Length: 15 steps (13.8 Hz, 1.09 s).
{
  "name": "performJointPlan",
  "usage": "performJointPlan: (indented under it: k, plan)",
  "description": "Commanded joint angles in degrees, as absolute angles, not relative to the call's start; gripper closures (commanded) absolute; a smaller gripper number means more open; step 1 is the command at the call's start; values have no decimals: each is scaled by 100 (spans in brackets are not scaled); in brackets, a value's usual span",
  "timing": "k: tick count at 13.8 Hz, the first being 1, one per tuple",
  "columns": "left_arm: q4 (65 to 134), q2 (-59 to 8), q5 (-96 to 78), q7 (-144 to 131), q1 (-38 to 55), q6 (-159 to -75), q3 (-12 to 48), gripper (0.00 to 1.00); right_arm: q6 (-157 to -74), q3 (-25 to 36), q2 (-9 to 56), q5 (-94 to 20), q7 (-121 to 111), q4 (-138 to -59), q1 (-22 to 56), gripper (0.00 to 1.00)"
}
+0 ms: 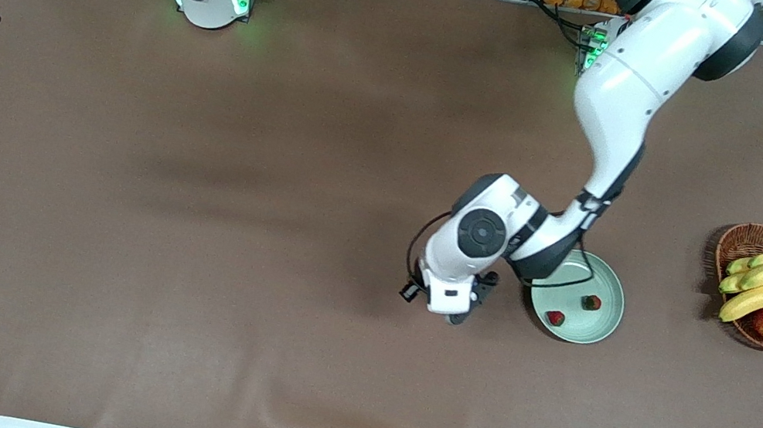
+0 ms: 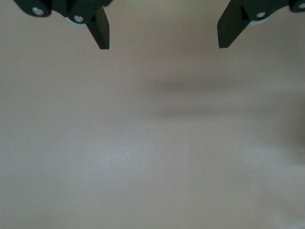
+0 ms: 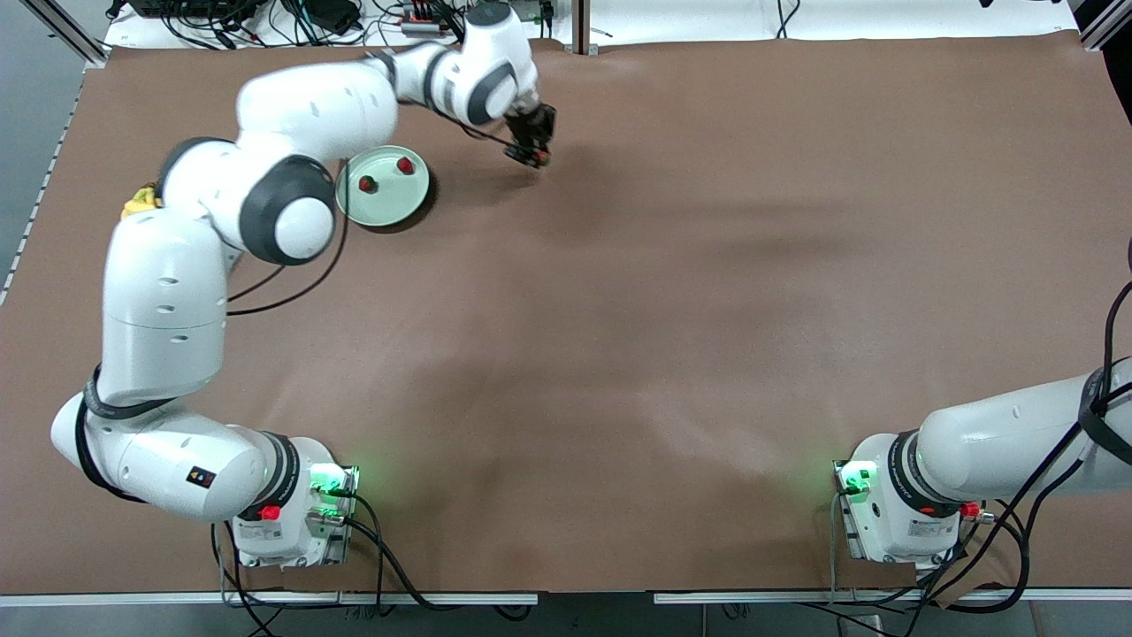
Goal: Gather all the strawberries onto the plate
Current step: 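Pass the strawberry to the left gripper while the right gripper returns to rest, then lower the strawberry over the plate with the left gripper and open it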
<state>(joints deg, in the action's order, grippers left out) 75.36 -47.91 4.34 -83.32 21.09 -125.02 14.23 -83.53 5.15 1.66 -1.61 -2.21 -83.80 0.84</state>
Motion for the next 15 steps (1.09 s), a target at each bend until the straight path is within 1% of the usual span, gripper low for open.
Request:
performJointPlan:
  k: [1, 3, 5, 6, 8, 9, 11, 12, 14, 15]
  plan:
    - [7717, -4264, 501, -7308, 1820, -11570, 1477, 100, -8131, 343, -17, -360, 543, -8596, -52, 0]
    - [7752, -3991, 510, -6726, 1584, -11059, 1468, 100, -8086, 308, -70, -360, 667, -8587, -61, 0]
    - [7787, -3859, 510, -5954, 1284, -10436, 1468, 100, -8086, 290, -70, -360, 659, -8596, -167, 0]
    - [7970, -3728, 553, -5715, 1118, -10328, 1442, 100, -8086, 307, -79, -352, 624, -8596, -150, 0]
    - [8566, -3350, 589, -4725, 495, -10353, 1476, 100, -8112, 308, -97, -308, 580, -8587, -158, 0]
    - [8700, -3305, 589, -4363, 370, -10354, 1468, 100, -8112, 308, -114, -308, 580, -8578, -158, 0]
    - [8867, -3401, 685, -4105, 229, -10441, 1450, 100, -8095, 308, -149, -308, 571, -8587, -132, 0]
    - [9068, -3436, 912, -4044, 115, -10537, 1459, 100, -8103, 308, -149, -299, 571, -8587, -132, 0]
    - [9586, -3437, 1247, -3920, -113, -11062, 1468, 100, -8147, 308, -132, -290, 571, -8569, -123, 0]
    - [9780, -3437, 1274, -3911, -123, -11318, 1459, 90, -8156, 299, -123, -299, 571, -8561, -106, 0]
